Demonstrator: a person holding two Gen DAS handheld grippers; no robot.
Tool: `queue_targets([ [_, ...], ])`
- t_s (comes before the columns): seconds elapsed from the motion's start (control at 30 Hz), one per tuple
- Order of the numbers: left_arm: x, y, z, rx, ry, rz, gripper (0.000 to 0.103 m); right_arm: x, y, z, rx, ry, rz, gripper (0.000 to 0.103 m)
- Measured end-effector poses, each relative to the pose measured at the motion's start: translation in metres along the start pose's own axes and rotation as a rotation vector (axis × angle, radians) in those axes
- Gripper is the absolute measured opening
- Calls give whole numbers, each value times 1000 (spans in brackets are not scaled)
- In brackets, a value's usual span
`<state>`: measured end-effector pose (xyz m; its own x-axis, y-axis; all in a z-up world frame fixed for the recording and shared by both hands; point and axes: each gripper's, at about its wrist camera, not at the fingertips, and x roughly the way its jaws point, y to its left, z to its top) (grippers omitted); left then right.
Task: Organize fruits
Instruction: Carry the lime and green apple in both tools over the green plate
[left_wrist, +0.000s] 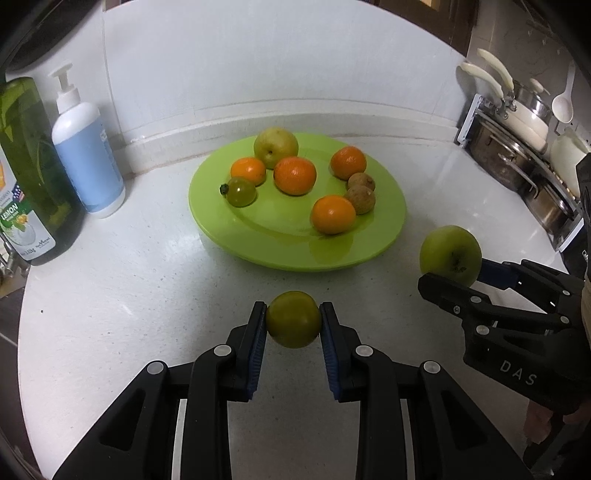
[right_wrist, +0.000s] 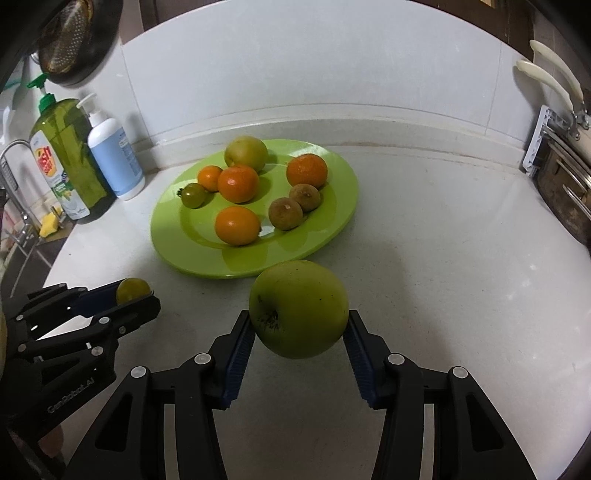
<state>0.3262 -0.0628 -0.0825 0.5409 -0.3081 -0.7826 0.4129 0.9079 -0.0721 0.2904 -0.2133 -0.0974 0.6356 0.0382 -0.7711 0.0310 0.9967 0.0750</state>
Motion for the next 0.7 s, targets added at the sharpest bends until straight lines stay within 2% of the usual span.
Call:
queue_targets([
  [0.43,-38,3,16,16,-96,18,29,-35,15,14,-38,-77,36,50],
  [0.7,-49,5,32,25,-148,24,29,-47,20,30,-53,-125,44,50],
])
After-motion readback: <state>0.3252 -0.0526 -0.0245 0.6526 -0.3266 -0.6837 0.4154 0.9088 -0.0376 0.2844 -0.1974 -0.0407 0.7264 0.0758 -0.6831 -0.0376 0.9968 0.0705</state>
